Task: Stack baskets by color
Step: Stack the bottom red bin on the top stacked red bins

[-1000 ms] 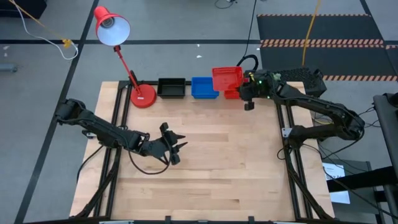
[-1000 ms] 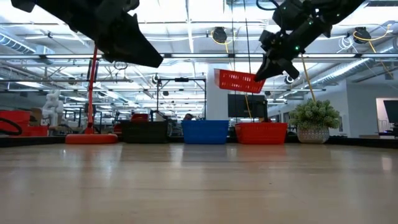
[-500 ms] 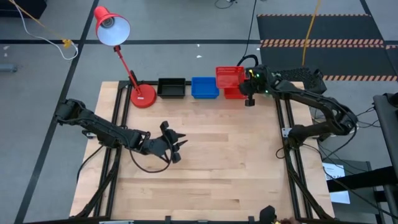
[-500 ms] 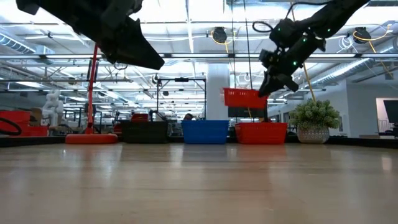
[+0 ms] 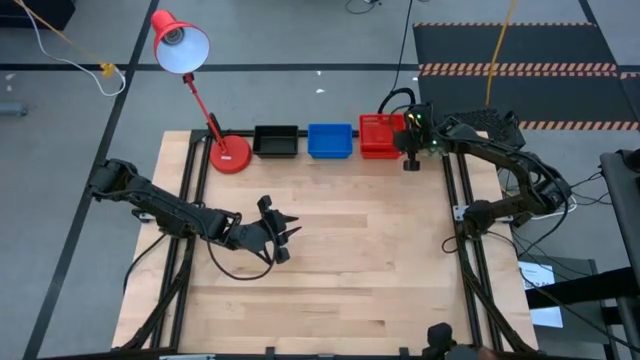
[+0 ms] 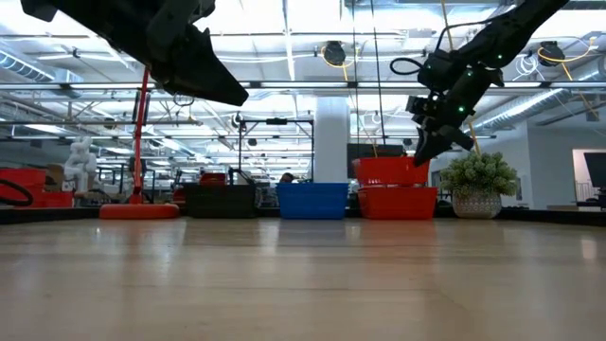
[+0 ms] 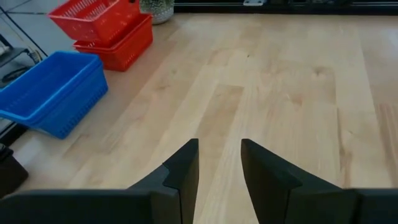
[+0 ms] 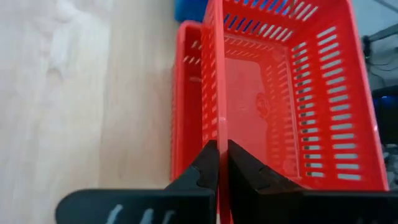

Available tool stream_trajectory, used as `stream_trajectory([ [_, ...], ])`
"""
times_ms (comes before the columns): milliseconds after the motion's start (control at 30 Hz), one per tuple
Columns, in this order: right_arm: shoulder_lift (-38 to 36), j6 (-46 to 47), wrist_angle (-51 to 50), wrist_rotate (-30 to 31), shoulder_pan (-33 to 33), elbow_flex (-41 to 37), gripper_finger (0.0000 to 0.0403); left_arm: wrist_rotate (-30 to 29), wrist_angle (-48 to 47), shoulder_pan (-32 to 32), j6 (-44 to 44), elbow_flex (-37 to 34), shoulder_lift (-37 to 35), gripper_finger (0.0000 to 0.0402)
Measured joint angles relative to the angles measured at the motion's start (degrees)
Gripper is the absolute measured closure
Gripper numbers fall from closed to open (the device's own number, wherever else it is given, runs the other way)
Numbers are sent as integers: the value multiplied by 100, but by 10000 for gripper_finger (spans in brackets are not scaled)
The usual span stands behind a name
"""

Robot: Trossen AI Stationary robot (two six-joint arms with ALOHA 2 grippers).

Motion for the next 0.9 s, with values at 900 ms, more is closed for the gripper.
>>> stream_trajectory([
  [900,2,-418,180,-740,-418,-267,396,0,-2,17,96,0,0,282],
])
